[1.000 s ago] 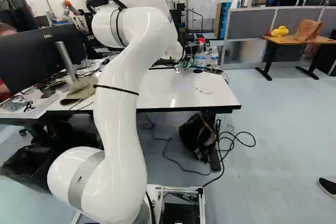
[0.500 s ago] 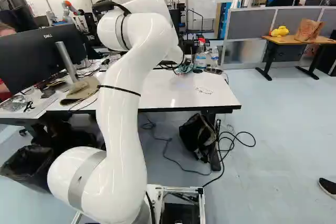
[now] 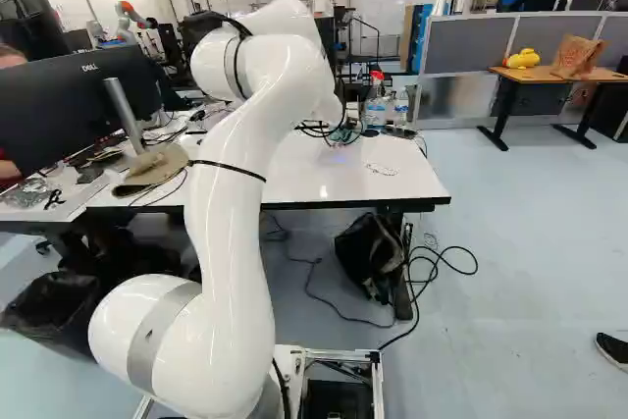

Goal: Clean the table with the green towel

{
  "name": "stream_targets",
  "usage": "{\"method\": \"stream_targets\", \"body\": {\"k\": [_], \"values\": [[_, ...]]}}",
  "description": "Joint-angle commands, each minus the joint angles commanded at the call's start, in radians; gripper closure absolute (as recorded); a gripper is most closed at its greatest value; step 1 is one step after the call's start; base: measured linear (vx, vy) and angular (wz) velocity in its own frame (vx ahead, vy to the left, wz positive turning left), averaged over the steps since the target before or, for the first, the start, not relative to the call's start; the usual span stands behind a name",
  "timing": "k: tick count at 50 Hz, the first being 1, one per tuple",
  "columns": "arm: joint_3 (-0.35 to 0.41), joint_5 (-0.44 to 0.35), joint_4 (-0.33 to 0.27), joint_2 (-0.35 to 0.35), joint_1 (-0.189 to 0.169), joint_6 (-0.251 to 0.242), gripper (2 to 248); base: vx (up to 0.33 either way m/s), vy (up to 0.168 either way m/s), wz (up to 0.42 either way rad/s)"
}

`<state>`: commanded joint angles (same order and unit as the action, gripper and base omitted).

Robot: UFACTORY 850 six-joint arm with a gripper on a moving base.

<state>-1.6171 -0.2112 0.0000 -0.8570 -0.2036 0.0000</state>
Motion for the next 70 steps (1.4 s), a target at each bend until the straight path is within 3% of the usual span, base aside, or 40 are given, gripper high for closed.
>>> {"method": "stream_targets", "body": {"k": [18, 40, 70], "values": [[-0.008, 0.0, 0.0, -0.007, 0.0, 0.0, 208, 0.0, 0.0, 0.0], [-0.133, 0.0, 0.0, -0.093, 0.007, 0.0, 208, 0.0, 0.0, 0.0], [0.051, 0.0, 0.0, 0.033, 0.011, 0.0, 208, 0.0, 0.0, 0.0]]}}
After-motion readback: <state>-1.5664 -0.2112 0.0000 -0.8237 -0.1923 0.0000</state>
